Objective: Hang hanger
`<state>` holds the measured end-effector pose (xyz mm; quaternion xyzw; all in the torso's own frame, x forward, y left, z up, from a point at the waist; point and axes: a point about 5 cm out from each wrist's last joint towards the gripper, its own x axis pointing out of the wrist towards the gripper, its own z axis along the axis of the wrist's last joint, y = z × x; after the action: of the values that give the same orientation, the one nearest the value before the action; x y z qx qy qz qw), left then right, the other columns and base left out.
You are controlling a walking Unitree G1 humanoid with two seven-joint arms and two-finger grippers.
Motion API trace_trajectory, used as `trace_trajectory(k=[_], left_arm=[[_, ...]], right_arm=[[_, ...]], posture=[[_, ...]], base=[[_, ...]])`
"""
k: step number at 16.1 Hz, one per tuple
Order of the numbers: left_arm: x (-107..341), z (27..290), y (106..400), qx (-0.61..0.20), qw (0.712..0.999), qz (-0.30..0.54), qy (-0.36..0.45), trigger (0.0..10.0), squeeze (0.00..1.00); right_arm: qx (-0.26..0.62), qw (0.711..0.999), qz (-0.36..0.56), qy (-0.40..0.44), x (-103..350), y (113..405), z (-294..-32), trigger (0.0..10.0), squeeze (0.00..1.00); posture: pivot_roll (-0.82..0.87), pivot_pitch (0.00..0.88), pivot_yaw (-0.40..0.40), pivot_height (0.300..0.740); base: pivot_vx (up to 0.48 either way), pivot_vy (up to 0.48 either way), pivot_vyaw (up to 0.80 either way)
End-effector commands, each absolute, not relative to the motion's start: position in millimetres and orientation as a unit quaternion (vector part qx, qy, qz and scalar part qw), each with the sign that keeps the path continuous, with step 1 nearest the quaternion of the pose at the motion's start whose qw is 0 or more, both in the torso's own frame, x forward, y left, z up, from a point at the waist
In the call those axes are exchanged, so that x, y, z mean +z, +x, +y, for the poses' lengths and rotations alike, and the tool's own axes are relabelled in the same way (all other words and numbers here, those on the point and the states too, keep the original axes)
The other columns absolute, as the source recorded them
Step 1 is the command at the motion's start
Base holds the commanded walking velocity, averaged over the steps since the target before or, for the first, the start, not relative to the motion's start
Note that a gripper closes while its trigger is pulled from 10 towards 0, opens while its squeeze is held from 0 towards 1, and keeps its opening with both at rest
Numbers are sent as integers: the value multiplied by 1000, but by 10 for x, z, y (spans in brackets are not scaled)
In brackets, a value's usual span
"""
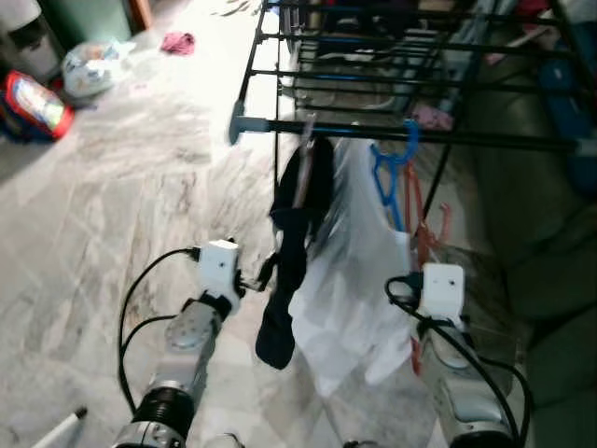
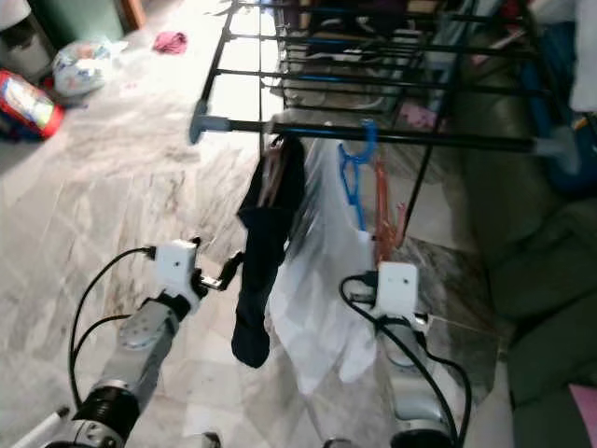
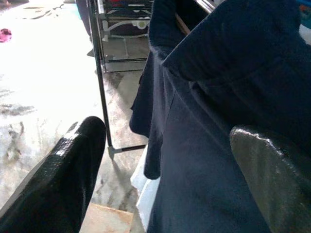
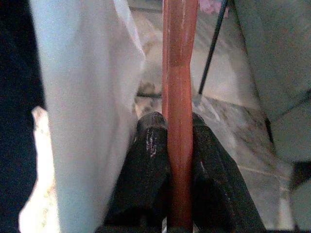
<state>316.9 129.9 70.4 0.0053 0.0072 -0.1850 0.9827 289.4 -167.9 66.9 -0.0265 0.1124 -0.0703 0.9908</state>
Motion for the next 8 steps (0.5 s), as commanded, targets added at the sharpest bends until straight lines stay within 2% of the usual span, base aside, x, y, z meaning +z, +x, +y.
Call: trace_trajectory(k=[1,6,8], left_arm=[[678,1265,3142,-195,981,14,6,10000,0],[661,1273,3129,-194,981,18,9,10000,0],[652,1267,3120,-198,980,20,7,10000,0]], right_arm=[[-85,992,91,-31,736,2885,-1722,10000,0],[-94,991,87,-30,742,2873,-1725,10000,0],[-94,992,74,-35,768,2862,-1715,10000,0]], posture=[[-3,234,13,740],[-2,239,16,740],[-2,239,17,740]], base=[[307,0,0],[299,0,0],[0,0,0]])
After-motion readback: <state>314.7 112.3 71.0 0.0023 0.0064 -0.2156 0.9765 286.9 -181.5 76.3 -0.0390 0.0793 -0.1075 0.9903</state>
